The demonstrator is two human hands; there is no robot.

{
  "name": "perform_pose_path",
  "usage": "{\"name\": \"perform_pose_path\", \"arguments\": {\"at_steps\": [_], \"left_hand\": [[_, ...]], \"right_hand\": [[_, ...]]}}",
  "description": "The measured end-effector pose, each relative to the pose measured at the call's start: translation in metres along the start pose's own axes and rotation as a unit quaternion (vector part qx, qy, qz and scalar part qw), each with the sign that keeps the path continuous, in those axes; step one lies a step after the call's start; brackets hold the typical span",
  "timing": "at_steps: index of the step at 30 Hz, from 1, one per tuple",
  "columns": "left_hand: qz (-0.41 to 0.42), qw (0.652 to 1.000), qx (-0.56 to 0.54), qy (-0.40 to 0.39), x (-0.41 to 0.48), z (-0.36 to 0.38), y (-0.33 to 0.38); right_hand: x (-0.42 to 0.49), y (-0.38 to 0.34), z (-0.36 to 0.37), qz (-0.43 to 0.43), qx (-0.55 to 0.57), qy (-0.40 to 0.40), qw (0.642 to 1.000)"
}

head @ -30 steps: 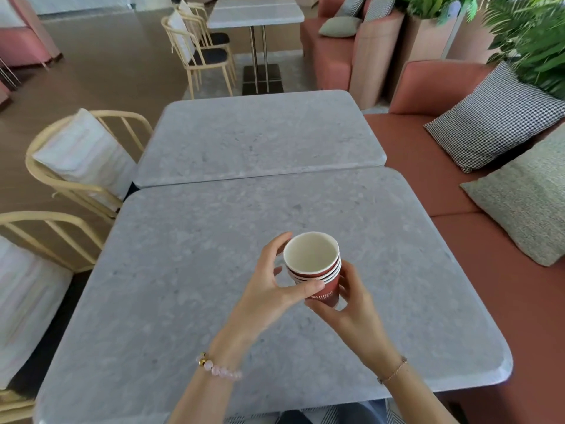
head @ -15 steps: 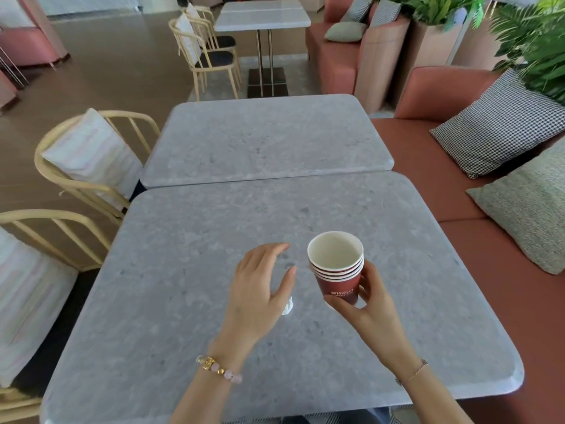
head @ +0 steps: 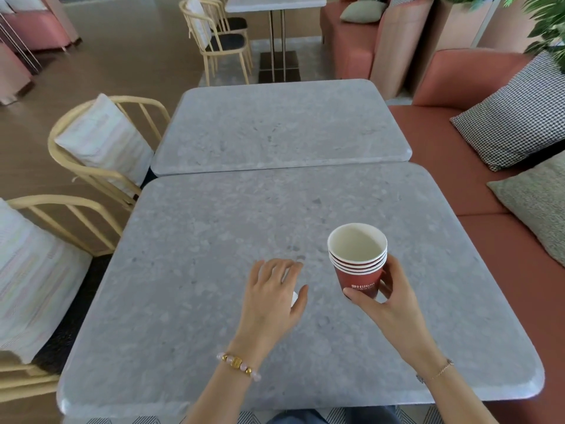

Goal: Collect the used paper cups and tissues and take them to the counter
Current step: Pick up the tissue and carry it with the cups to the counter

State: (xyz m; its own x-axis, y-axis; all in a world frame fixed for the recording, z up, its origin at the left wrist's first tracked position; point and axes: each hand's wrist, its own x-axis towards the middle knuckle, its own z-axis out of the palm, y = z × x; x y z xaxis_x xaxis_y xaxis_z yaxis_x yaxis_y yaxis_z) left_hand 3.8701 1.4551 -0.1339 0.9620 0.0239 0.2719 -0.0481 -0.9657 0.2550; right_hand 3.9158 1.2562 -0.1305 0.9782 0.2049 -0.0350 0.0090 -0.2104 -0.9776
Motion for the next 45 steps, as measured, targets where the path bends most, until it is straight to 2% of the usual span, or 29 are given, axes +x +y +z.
{"name": "perform_pose_path", "arguments": {"at_steps": [7, 18, 23, 32, 39, 45], "left_hand": [[-0.015, 1.0, -0.001, -0.013, -0.012, 0.037, -0.015], [-0.052, 0.984, -0.027, -0.171, -0.022, 0.084, -0.026], [-0.054, 0.984, -0.053, -0.161, -0.019, 0.091, -0.025], [-0.062, 0.988, -0.07, -0.119, -0.008, 0.082, -0.024], [-0.02, 0.996, -0.085, 0.031, 0.023, 0.034, -0.018], [0.009, 0.988, -0.096, 0.12, 0.045, -0.011, -0.012]], "right_hand": [[0.005, 0.001, -0.004, 0.012, 0.002, 0.005, 1.0], [0.005, 0.007, -0.012, 0.025, -0.017, 0.021, 0.999], [0.004, 0.007, -0.014, 0.031, -0.015, 0.023, 0.999], [0.004, 0.008, -0.013, 0.03, -0.018, 0.027, 0.999], [0.012, -0.001, -0.008, 0.015, -0.009, 0.025, 1.0], [0.02, -0.019, -0.003, -0.007, -0.001, 0.017, 1.0]]}}
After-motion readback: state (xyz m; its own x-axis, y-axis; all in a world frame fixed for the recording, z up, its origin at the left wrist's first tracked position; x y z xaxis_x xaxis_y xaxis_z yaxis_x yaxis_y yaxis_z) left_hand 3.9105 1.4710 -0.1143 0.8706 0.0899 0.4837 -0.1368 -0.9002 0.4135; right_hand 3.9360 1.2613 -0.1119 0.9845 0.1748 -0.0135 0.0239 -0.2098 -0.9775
